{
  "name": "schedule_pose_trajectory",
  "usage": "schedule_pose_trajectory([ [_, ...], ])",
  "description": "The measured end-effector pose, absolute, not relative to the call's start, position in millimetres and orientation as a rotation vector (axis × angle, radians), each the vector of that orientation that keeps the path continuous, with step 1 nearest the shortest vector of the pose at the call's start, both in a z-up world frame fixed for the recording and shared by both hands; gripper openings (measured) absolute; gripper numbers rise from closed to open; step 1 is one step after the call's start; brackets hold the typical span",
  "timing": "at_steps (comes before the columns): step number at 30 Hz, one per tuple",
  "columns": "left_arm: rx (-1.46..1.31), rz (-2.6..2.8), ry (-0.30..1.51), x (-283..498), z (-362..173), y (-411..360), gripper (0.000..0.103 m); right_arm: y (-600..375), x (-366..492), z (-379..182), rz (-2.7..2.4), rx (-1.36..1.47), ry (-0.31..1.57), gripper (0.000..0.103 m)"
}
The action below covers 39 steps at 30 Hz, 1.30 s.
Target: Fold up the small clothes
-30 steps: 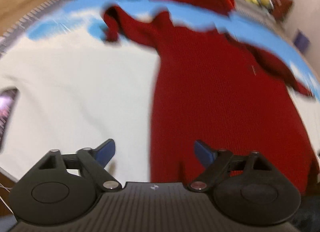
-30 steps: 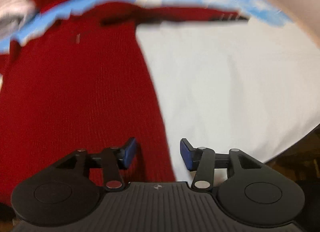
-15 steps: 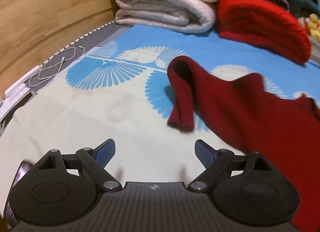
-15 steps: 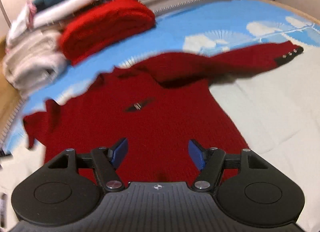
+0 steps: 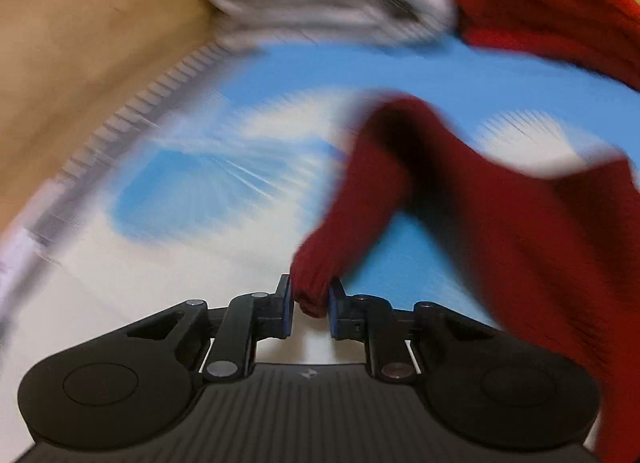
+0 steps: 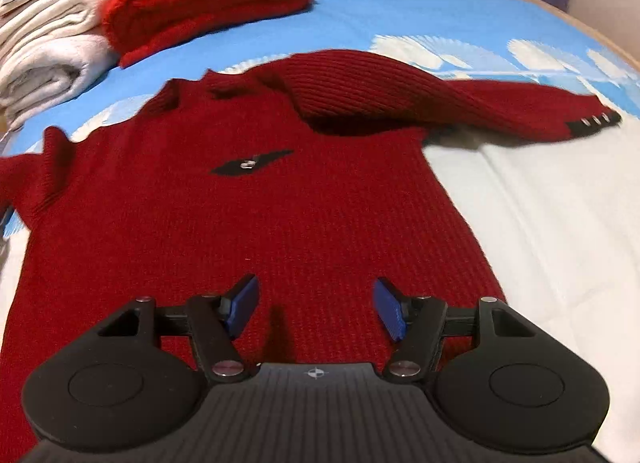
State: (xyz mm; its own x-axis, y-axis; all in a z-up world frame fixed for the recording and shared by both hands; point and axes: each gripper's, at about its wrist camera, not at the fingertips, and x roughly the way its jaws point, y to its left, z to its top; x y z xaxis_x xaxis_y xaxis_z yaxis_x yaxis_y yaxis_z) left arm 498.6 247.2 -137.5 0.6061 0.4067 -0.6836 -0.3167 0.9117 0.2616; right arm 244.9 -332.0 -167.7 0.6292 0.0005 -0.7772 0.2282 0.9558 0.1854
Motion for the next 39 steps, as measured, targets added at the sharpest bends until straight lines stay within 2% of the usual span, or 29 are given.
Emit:
schedule_pose_trajectory([
  [3, 0.078, 0.591, 0.726, 491, -99, 319, 0.017, -323, 242, -163, -0.098, 0.247, 0.864, 0.064],
  [4, 0.068, 0.661, 0.702, 488, -89, 343, 0.012, -321, 241, -162, -0.090, 0.238, 0.859, 0.064],
  [6, 0.015, 0.748, 0.671, 481, -77, 385, 0.017, -317, 240, -162, -0.081, 0.216, 0.855, 0.064],
  [7, -0.037, 0.781, 0.672, 476, -74, 401, 0.036, -317, 241, -163, -0.084, 0.213, 0.859, 0.064],
  [8, -0.109, 0.805, 0.677, 470, -72, 413, 0.060, -317, 242, -164, -0.090, 0.218, 0.865, 0.064],
  [10, -0.299, 0.797, 0.670, 451, -78, 426, 0.078, -319, 243, -164, -0.094, 0.239, 0.870, 0.064],
  [14, -0.502, 0.620, 0.754, 432, -105, 401, 0.078, -324, 245, -165, -0.123, 0.265, 0.859, 0.064],
  [19, -0.559, 0.401, 0.844, 404, -123, 297, 0.078, -351, 247, -160, -0.193, 0.379, 0.800, 0.064],
  [23, -0.571, 0.236, 0.975, 375, -111, 203, 0.084, -390, 242, -151, -0.308, 0.456, 0.733, 0.065],
  [27, -0.465, 0.056, 0.957, 338, -80, 112, 0.092, -434, 239, -156, -0.344, 0.636, 0.725, 0.065],
  [28, -0.442, 0.024, 0.944, 325, -78, 90, 0.103, -443, 237, -156, -0.354, 0.671, 0.718, 0.065],
  [31, -0.414, -0.033, 0.895, 300, -96, 45, 0.103, -476, 235, -151, -0.416, 0.722, 0.652, 0.065],
  [34, -0.319, -0.059, 0.993, 306, -134, 18, 0.103, -523, 237, -150, -0.555, 0.709, 0.583, 0.065],
  [39, -0.214, 0.023, 1.009, 322, -162, 6, 0.102, -616, 260, -179, -0.615, 0.886, 0.609, 0.067],
])
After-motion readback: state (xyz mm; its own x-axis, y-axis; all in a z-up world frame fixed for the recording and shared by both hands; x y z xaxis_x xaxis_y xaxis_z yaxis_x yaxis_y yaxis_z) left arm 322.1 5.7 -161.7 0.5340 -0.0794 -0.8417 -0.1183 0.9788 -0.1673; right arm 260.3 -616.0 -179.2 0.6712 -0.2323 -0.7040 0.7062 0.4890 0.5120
